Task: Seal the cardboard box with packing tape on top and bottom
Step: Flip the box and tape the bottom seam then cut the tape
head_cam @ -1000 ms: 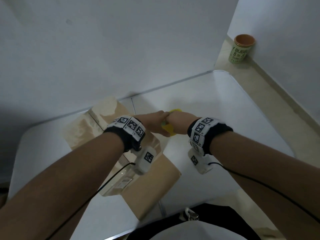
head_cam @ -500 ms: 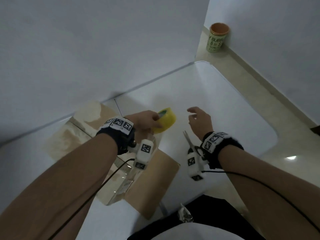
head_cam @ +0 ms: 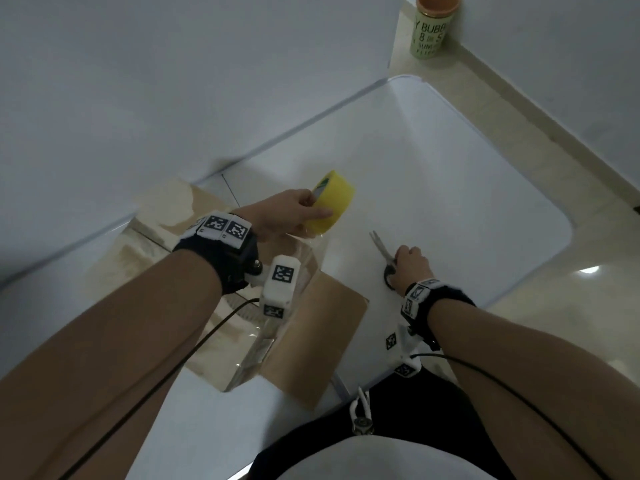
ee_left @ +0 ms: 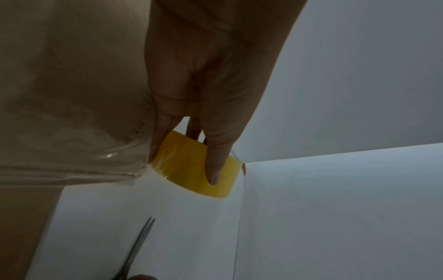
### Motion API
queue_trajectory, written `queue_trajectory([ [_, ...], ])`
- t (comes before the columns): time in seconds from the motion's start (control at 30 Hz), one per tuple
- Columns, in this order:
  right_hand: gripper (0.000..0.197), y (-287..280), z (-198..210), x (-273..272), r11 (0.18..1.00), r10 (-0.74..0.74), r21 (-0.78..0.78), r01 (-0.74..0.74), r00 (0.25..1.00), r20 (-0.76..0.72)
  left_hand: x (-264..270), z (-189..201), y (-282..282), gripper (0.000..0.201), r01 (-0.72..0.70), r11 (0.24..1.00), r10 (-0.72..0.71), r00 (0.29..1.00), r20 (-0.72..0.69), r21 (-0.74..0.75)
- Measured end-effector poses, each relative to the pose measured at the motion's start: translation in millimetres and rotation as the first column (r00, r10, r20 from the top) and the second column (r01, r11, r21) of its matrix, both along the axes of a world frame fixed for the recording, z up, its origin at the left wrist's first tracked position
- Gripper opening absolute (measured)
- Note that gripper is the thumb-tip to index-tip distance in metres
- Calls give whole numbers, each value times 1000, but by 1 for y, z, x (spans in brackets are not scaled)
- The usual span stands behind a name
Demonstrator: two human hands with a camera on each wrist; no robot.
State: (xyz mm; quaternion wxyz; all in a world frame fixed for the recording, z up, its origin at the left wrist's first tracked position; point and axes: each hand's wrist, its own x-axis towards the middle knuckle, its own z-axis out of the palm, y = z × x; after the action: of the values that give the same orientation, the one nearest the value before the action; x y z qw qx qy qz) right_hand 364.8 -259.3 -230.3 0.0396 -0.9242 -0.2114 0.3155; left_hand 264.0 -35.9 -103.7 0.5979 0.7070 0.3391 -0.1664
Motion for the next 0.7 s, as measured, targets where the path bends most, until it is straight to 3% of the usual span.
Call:
queue_trajectory([
  [0.2,30,-5,11,11,986,134,-98,-132,991,12,1,0,0,19,-1,998,1,1000,8,-67],
  [0.3,29,-7,16,21,988,138,-60,-140,990,-40,2,-1,1,18,6,997,-6,1000,0,-83],
  [0.4,35,-8,16,24,994,-51,92,65,987,-152,3,-1,2,16,2,995,-2,1000,-2,-98],
  [0.47,41,-5,16,24,951,-189,188,244,945,-268,2,0,2,16,0,995,-1,1000,-2,-104],
  [0.53,45,3,21,20,876,-258,266,403,857,-446,2,0,2,16,5,994,-5,1000,1,-112],
  [0.63,39,23,41,4,678,-230,297,672,578,-783,2,0,2,17,2,993,-2,1000,5,-120],
  [0.7,37,40,59,-12,677,-167,228,700,448,-878,1,0,2,16,-10,992,11,1000,13,-128],
])
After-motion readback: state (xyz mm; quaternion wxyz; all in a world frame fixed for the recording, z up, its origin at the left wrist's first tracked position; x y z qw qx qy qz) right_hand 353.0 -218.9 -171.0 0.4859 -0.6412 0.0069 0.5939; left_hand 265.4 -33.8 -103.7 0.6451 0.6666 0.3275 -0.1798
